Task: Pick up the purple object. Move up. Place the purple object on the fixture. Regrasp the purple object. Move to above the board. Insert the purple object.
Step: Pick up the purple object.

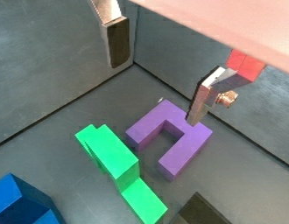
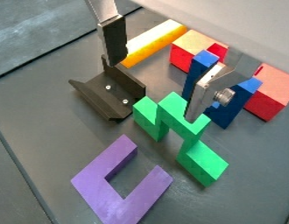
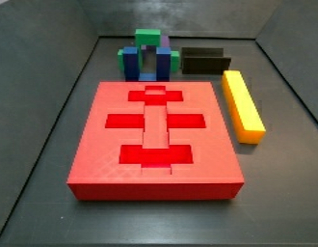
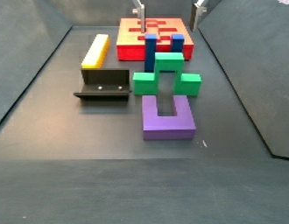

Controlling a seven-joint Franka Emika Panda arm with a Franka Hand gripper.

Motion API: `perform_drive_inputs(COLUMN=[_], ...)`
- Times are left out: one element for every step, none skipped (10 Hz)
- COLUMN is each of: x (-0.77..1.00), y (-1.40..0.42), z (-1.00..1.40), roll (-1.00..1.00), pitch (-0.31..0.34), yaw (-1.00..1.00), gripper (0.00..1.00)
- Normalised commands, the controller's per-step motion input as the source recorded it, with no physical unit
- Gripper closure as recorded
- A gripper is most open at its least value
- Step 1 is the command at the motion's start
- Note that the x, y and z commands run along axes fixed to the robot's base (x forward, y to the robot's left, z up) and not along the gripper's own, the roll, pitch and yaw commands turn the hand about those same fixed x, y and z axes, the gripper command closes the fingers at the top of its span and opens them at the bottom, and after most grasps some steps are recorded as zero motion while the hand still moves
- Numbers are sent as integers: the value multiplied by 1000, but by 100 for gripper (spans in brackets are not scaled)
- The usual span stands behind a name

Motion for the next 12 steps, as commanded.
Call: perform_drive_inputs(x=[0, 23, 14, 0, 0, 0, 0, 0, 0, 0, 0, 0], y=[0, 0, -526, -157, 0, 46, 283, 231, 209, 149, 0, 146], z=[0, 0, -3, 0, 0, -26, -149, -260, -343, -386, -51, -397], roll=[0, 0, 149, 41, -4, 0, 20, 79, 104, 140, 0, 150], pitch=[-6, 0, 0, 11, 0, 0, 0, 0, 0, 0, 0, 0], yaw=[0, 0, 0, 0, 0, 0, 0, 0, 0, 0, 0, -89], gripper=[0, 0, 0, 0, 0, 0, 0, 0, 0, 0, 0, 0])
